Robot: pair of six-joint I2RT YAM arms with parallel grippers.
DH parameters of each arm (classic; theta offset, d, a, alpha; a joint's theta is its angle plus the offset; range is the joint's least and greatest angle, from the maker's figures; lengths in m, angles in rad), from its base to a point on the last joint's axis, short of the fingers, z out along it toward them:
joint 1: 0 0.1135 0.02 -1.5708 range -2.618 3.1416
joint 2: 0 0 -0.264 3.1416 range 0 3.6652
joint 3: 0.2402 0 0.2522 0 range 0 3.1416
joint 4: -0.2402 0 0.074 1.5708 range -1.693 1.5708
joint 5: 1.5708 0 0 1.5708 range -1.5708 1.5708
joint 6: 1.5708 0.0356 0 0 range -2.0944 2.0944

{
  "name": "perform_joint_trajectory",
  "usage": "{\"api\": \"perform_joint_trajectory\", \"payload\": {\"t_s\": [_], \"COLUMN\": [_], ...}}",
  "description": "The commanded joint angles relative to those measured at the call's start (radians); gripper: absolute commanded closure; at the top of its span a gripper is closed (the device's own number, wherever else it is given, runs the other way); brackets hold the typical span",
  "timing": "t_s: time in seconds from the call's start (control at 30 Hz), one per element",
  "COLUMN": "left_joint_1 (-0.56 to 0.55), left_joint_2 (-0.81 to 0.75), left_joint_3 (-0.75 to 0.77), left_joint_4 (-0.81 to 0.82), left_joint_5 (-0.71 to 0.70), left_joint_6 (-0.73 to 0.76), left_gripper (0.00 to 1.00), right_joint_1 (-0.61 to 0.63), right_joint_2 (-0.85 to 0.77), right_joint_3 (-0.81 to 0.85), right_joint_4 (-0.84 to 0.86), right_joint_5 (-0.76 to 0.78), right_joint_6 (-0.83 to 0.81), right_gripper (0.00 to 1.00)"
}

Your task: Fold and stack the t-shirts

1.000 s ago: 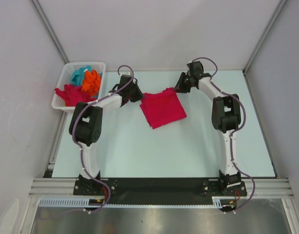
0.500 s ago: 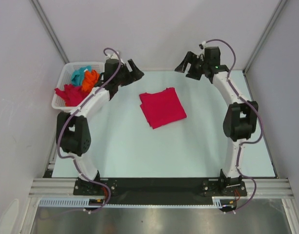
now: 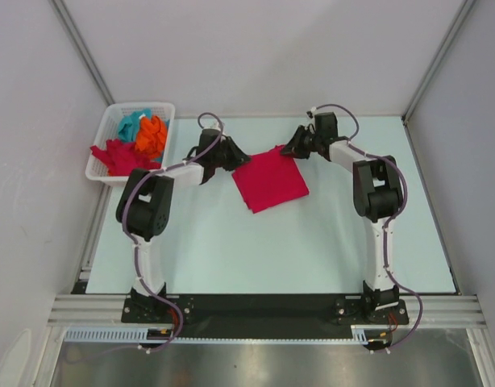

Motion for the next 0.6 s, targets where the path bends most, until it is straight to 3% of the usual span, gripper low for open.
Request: {"api": "perform_joint_trajectory", "payload": {"t_s": [0.0,0.37,0.57], "left_joint_1": [0.008,0.045,0.072], "left_joint_2": [0.06,0.171,0.165], "left_joint_3": [0.043,0.149,0.177], "left_joint_4": [0.082,0.027,-0.009], "left_joint_5": [-0.013,-0.094,-0.114], "left_joint_6": [-0.031,0.005,0.05], "left_gripper": [0.81,0.83,0.78], "right_joint_1": [-0.02,-0.04,-0.02], "right_joint_2": [0.027,0.129,0.16], "right_joint_3": [0.039,0.149,0.215], "right_joint_4": [0.042,0.12,0.058], "right_joint_5": [0.027,0.031,0.03], "right_joint_6": [-0.028,-0.027,-0.045], "right_gripper": [0.85,0.78,0.75]}}
